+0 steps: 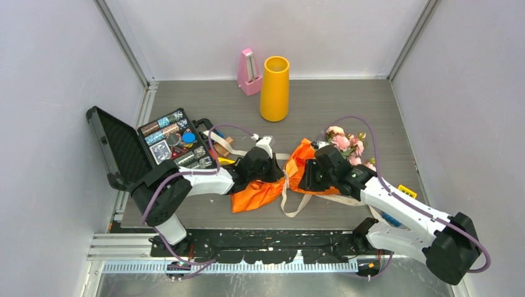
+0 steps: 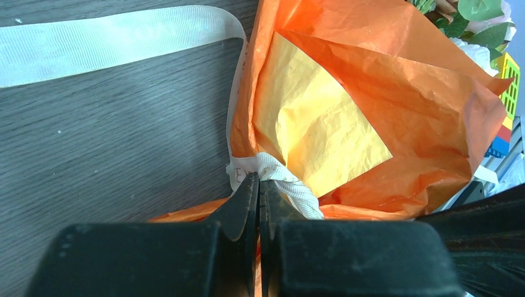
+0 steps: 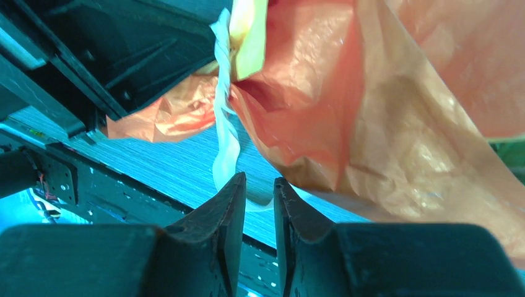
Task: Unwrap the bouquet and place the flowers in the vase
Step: Untie the ribbon from the wrapping paper.
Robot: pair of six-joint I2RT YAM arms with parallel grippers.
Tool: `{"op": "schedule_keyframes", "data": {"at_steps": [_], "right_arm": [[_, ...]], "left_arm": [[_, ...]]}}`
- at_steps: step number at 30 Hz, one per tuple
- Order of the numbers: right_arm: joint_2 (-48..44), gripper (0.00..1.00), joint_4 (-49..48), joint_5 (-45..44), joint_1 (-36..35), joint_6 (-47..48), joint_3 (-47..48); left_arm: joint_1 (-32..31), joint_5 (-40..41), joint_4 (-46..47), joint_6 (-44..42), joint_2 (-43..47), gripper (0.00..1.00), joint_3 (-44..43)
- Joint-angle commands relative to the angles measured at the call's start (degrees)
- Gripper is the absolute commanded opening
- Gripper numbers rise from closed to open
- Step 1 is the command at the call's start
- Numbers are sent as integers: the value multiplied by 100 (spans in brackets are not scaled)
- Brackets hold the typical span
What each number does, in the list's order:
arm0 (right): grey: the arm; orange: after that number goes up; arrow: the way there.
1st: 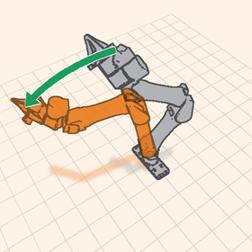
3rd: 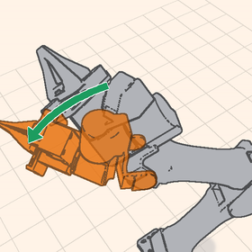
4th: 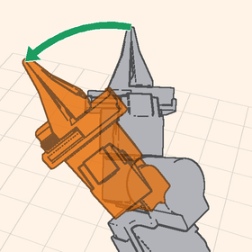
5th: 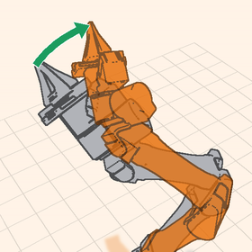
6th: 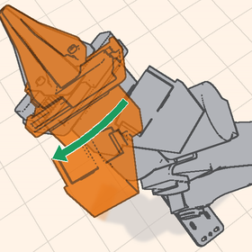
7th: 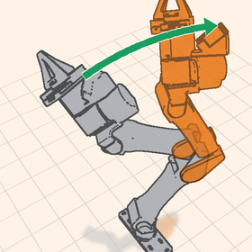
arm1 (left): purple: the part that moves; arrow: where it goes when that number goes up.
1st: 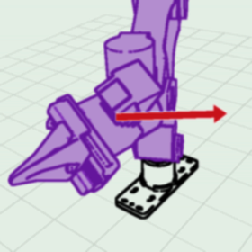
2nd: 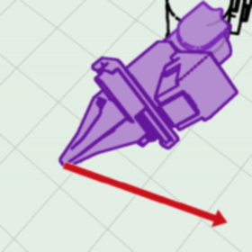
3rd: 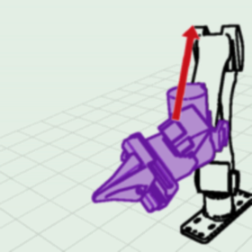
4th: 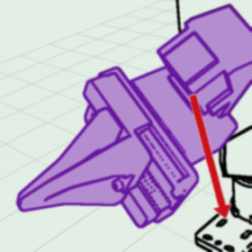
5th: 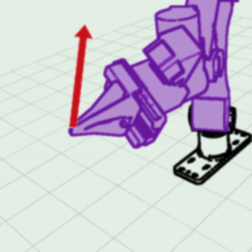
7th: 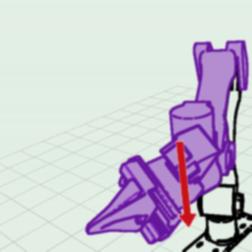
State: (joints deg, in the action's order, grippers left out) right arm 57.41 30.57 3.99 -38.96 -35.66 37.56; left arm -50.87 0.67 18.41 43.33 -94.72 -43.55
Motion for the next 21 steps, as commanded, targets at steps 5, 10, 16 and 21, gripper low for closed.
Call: {"op": "schedule_keyframes", "data": {"at_steps": [5,10,16,21], "right_arm": [[680,28,-873,17,-199,147,597],[1018,26,-1187,-73,-271,146,592],[1344,25,-1608,-63,-317,119,433],[1540,25,-1898,-103,-322,95,375]], "left_arm": [[25,142,-264,-21,374,0,127],[25,136,-302,-18,427,0,136],[25,110,-317,-18,437,0,127],[25,120,-321,-8,470,0,145]]}}
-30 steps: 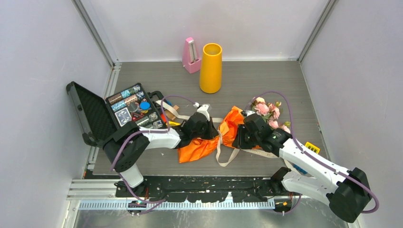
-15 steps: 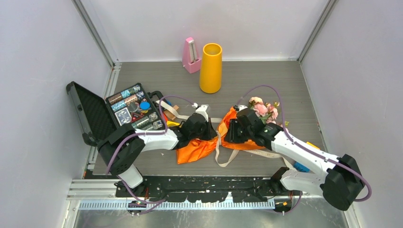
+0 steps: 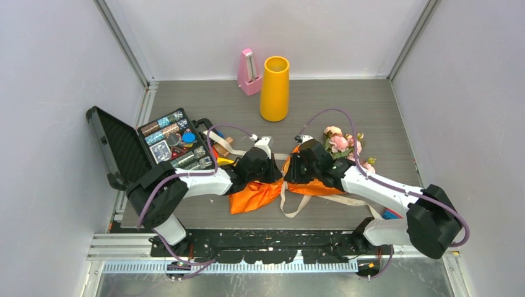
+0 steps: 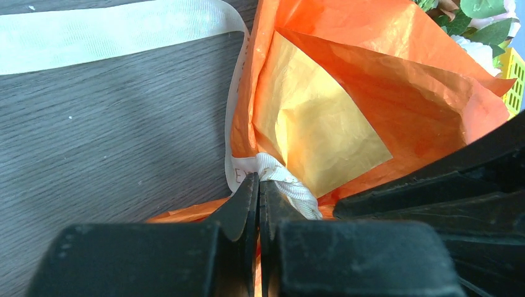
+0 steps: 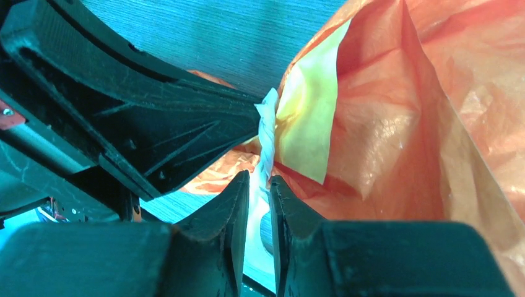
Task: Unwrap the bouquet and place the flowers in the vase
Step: Untie the ribbon from the wrapping paper.
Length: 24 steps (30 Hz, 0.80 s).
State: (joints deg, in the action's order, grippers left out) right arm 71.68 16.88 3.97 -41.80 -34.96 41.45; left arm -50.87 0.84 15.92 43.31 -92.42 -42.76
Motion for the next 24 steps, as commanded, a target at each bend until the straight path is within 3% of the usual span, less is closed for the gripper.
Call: {"op": "schedule_keyframes", "data": {"at_steps": [1,24], "right_arm": [[138,25,-560,-104,-45,25,-14],[81,27,-584,-269,-196,-175,-401]], "left_arm": [[25,101,-72,-7,242,0,74],[25,117,-98,11,216,0,51]]}}
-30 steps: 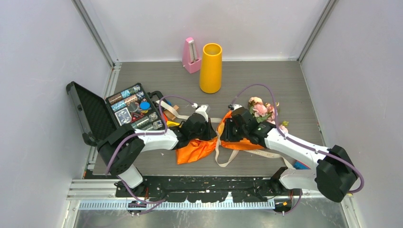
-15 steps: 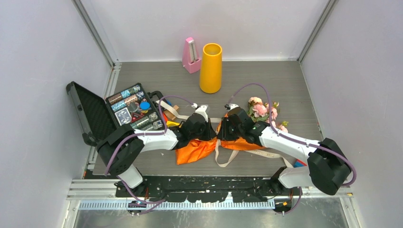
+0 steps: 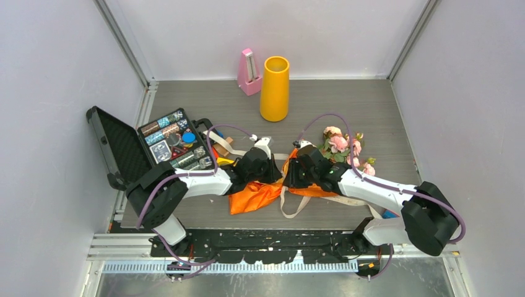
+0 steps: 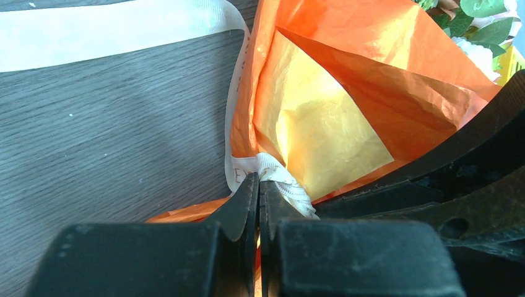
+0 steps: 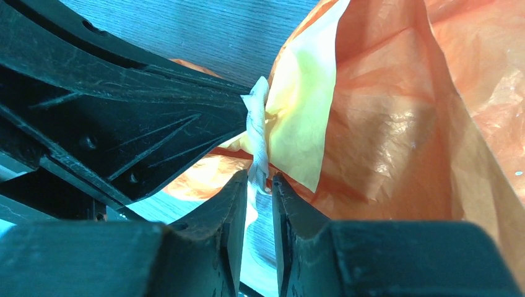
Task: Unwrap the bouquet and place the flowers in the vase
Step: Untie the ribbon from the wrapping paper.
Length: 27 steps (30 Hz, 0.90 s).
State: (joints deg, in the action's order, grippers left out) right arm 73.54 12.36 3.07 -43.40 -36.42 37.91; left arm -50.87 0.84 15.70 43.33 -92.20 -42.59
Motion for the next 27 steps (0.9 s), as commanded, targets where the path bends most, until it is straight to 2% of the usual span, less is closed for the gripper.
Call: {"op": "schedule_keyframes", "data": {"at_steps": [1,7,10,17,23,27], "right_arm": [[-68,25,-140,-173,-37,-20,-12],[-123,17,-10,-178,-48,-31,33],[-269,3,48,-166,-55,-33,-54],[-470,0,79,-143,-63,-78,-303],[-563,0,87,-149,-64,-72,-348],[-520,0,38,-121,-61,-66,-350]], "left_arm": [[25,110,-84,9,194,0,31],[54,191,-212,16,211,0,5],[94,185,-226,58,193,0,20],[146,39,-251,-152,258,0,-3],[148,91,-660,-1266,738,23,-67],[148,52,-901,-2080,1017,31,-124]]}}
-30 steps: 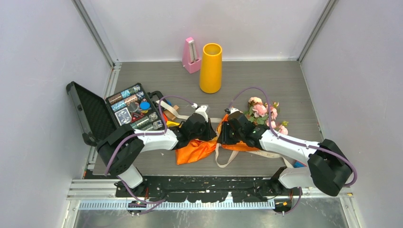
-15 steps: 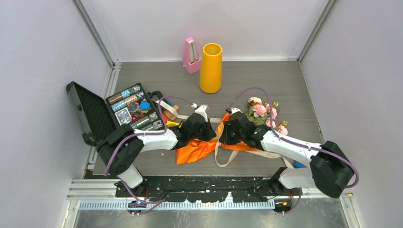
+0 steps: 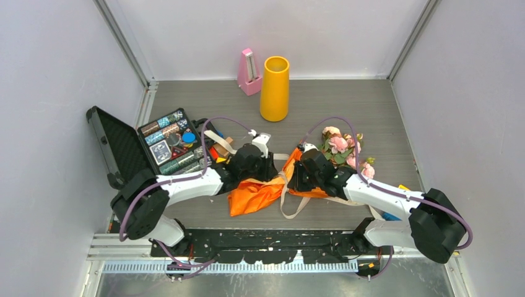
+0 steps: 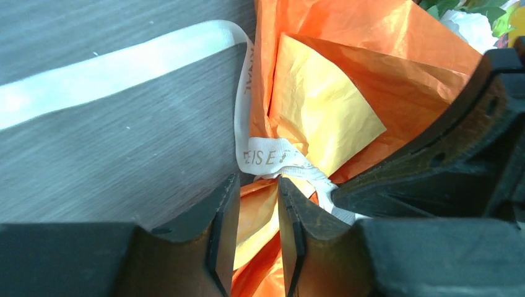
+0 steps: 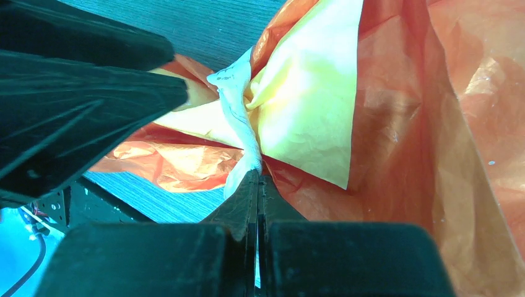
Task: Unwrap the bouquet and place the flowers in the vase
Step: Untie the ribbon from the wrapping paper.
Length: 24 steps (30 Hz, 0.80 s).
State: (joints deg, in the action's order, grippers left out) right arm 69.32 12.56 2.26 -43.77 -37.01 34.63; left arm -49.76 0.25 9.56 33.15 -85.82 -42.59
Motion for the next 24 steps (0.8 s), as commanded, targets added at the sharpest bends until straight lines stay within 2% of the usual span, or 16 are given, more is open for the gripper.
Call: {"op": "schedule_keyframes", "data": {"at_steps": [1,6,15,24], "right_arm": [[-92,0,14,-46,-22,-7,-21],[-102,0,5,-46,-26,8,-26],[-160,0,-25,-54,-24,-46,-82],[-149,0,-4,-66,-20,-51,-89]], "left_arm": [[32,26,-289,-1252,401,33,-133],[-40,-793,-65,-2195,394,42,-127],[-359,-554,202,-3190,-13,45,-264],[-497,-503,482,-3549,-452,43,-485]]}}
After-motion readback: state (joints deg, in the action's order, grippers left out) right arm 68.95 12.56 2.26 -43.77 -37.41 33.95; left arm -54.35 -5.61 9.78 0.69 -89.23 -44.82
